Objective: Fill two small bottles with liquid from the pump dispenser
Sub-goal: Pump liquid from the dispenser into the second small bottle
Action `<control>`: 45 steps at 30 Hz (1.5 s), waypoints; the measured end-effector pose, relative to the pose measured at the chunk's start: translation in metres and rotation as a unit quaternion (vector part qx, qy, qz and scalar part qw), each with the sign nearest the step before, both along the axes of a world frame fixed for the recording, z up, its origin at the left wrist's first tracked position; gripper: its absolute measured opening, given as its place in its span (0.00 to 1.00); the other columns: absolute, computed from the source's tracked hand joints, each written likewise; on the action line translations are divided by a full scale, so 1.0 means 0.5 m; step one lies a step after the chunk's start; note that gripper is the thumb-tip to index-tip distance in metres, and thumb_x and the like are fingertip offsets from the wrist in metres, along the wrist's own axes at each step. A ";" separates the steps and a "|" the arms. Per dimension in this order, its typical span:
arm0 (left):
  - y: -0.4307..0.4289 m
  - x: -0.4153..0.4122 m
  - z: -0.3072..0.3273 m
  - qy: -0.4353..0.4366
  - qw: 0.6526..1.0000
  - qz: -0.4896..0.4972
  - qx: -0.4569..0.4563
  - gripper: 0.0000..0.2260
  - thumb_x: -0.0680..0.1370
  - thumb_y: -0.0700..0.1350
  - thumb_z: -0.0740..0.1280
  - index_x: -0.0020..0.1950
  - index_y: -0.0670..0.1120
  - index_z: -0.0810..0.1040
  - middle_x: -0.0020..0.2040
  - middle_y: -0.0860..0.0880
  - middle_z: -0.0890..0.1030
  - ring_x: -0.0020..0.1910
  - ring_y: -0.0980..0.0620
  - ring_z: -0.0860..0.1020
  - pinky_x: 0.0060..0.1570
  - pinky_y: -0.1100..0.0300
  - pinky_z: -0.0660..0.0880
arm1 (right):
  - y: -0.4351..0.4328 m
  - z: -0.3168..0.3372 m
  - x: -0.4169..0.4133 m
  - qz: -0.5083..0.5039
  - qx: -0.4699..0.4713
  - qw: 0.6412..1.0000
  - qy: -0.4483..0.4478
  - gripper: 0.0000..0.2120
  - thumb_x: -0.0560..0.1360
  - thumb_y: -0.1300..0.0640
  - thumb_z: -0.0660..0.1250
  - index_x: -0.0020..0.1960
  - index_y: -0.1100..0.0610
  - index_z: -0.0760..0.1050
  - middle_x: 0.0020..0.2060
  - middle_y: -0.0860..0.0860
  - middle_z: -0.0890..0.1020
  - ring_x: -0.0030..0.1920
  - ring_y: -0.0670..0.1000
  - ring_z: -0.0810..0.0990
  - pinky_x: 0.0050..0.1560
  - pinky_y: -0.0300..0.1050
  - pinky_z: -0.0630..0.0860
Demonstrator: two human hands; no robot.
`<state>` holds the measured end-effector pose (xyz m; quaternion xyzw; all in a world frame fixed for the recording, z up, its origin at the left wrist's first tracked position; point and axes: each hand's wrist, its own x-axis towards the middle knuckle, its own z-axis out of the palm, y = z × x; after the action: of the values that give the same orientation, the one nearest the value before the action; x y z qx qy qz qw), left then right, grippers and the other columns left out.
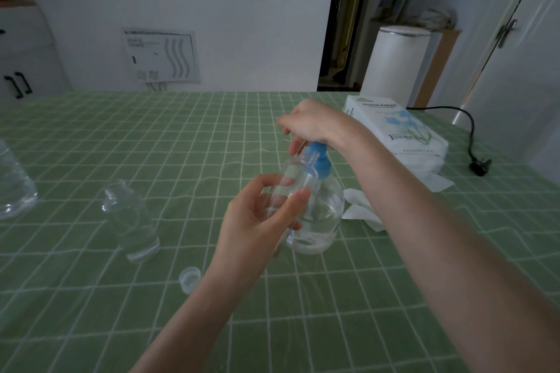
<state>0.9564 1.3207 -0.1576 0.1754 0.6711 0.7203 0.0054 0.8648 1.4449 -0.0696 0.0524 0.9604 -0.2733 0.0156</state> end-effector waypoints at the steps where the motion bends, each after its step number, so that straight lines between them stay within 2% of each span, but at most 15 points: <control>1: 0.000 -0.001 0.000 0.000 1.000 0.000 0.001 0.15 0.64 0.57 0.69 0.46 0.51 0.78 0.36 0.51 0.84 0.30 0.56 0.80 0.28 0.64 0.74 | 0.000 0.000 0.000 0.001 0.000 1.000 -0.003 0.21 0.80 0.52 0.56 0.68 0.62 0.72 0.49 0.57 0.85 0.44 0.53 0.80 0.39 0.41 0.70; 5: 0.000 -0.001 -0.003 -0.001 1.000 -0.004 0.006 0.13 0.65 0.56 0.69 0.45 0.52 0.78 0.35 0.51 0.84 0.29 0.56 0.79 0.28 0.65 0.73 | 0.000 0.000 0.001 -0.001 0.016 1.000 -0.019 0.19 0.79 0.53 0.56 0.63 0.61 0.74 0.51 0.56 0.85 0.36 0.51 0.75 0.35 0.40 0.68; 7: 0.000 0.000 -0.005 -0.001 1.000 -0.001 0.004 0.12 0.65 0.56 0.70 0.45 0.52 0.78 0.35 0.52 0.84 0.29 0.57 0.79 0.28 0.66 0.73 | -0.001 -0.003 0.001 0.000 0.019 1.000 -0.021 0.18 0.79 0.53 0.57 0.63 0.62 0.74 0.53 0.57 0.84 0.38 0.52 0.76 0.37 0.42 0.69; 10: -0.001 0.002 -0.008 -0.005 1.000 0.001 -0.002 0.11 0.65 0.56 0.70 0.43 0.54 0.79 0.35 0.51 0.84 0.30 0.57 0.80 0.27 0.66 0.73 | -0.002 -0.015 0.003 0.000 0.007 1.000 -0.028 0.18 0.79 0.54 0.58 0.63 0.63 0.75 0.54 0.58 0.83 0.44 0.54 0.77 0.46 0.45 0.71; 13: -0.001 0.002 -0.009 -0.008 1.000 0.004 -0.003 0.11 0.64 0.56 0.70 0.43 0.54 0.78 0.35 0.52 0.84 0.30 0.57 0.80 0.27 0.66 0.73 | -0.001 -0.017 0.003 0.000 0.001 1.000 -0.026 0.17 0.79 0.54 0.58 0.61 0.64 0.75 0.53 0.59 0.83 0.46 0.56 0.78 0.49 0.46 0.73; 15: 0.000 0.002 -0.007 -0.006 1.000 0.001 0.001 0.13 0.64 0.56 0.70 0.44 0.53 0.78 0.35 0.52 0.84 0.29 0.57 0.80 0.28 0.66 0.74 | -0.001 -0.012 0.002 0.002 -0.005 1.000 -0.022 0.18 0.79 0.54 0.58 0.63 0.63 0.74 0.52 0.59 0.83 0.45 0.55 0.79 0.46 0.45 0.73; 19: 0.003 0.000 -0.003 0.002 1.000 0.002 0.005 0.14 0.64 0.57 0.69 0.45 0.52 0.78 0.35 0.51 0.84 0.30 0.57 0.80 0.29 0.65 0.74 | 0.001 -0.001 0.001 0.003 -0.017 1.000 -0.006 0.20 0.79 0.54 0.58 0.67 0.63 0.71 0.45 0.56 0.85 0.36 0.52 0.79 0.37 0.40 0.71; 24: 0.001 0.002 -0.005 -0.001 1.000 0.001 0.011 0.13 0.64 0.56 0.70 0.45 0.53 0.78 0.35 0.50 0.84 0.29 0.57 0.79 0.28 0.64 0.73 | -0.001 -0.001 0.005 0.003 -0.002 1.000 -0.018 0.20 0.79 0.52 0.57 0.66 0.62 0.72 0.46 0.55 0.85 0.38 0.50 0.79 0.33 0.40 0.68; 26: -0.001 0.001 -0.006 -0.002 1.000 0.004 0.010 0.12 0.65 0.55 0.70 0.44 0.53 0.78 0.35 0.51 0.84 0.29 0.57 0.79 0.28 0.65 0.73 | -0.002 -0.002 0.005 0.001 -0.003 1.000 -0.023 0.19 0.79 0.53 0.57 0.65 0.61 0.73 0.48 0.55 0.85 0.42 0.51 0.80 0.36 0.41 0.70; 29: -0.001 -0.001 -0.010 -0.003 1.000 0.007 0.001 0.13 0.65 0.56 0.70 0.45 0.52 0.78 0.35 0.51 0.84 0.30 0.57 0.80 0.28 0.67 0.74 | -0.004 -0.012 0.005 0.001 0.002 0.999 -0.032 0.19 0.79 0.53 0.58 0.66 0.62 0.73 0.55 0.58 0.83 0.54 0.56 0.80 0.51 0.46 0.73; 30: 0.000 -0.001 -0.011 -0.005 1.000 0.008 -0.001 0.13 0.64 0.57 0.70 0.45 0.52 0.78 0.35 0.51 0.84 0.30 0.57 0.80 0.29 0.67 0.74 | -0.004 -0.015 0.006 0.000 0.003 0.999 -0.034 0.20 0.79 0.53 0.58 0.66 0.62 0.72 0.55 0.58 0.82 0.56 0.57 0.80 0.52 0.47 0.72; 36: 0.002 0.000 -0.008 -0.005 1.000 0.007 0.003 0.14 0.64 0.55 0.70 0.46 0.50 0.78 0.35 0.51 0.84 0.30 0.57 0.80 0.29 0.67 0.75 | -0.002 -0.008 0.006 -0.002 -0.004 1.000 -0.010 0.17 0.79 0.54 0.59 0.62 0.62 0.74 0.48 0.57 0.85 0.51 0.56 0.83 0.45 0.44 0.73; 39: 0.002 0.004 -0.003 -0.005 1.000 0.002 0.004 0.14 0.64 0.56 0.69 0.46 0.51 0.78 0.35 0.52 0.84 0.29 0.57 0.80 0.27 0.67 0.73 | 0.000 -0.003 0.005 0.000 -0.008 1.000 0.006 0.16 0.79 0.54 0.59 0.60 0.62 0.75 0.45 0.56 0.86 0.47 0.55 0.85 0.49 0.45 0.77; 41: 0.003 0.005 -0.002 -0.008 1.000 0.000 0.005 0.14 0.64 0.56 0.69 0.46 0.51 0.78 0.36 0.51 0.84 0.29 0.57 0.79 0.27 0.65 0.73 | -0.001 -0.002 0.005 0.002 -0.006 1.000 -0.001 0.17 0.79 0.54 0.59 0.61 0.62 0.75 0.46 0.56 0.85 0.49 0.55 0.84 0.54 0.47 0.76; 45: 0.003 0.005 0.000 -0.015 1.000 -0.001 0.005 0.16 0.63 0.57 0.69 0.46 0.51 0.78 0.36 0.50 0.84 0.30 0.57 0.79 0.26 0.65 0.72 | -0.002 -0.004 0.003 0.004 0.010 1.000 -0.016 0.17 0.80 0.53 0.59 0.63 0.62 0.75 0.50 0.56 0.85 0.52 0.55 0.83 0.54 0.47 0.74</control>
<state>0.9589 1.3224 -0.1578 0.1654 0.6672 0.7262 0.0153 0.8662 1.4439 -0.0715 0.0526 0.9629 -0.2627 0.0317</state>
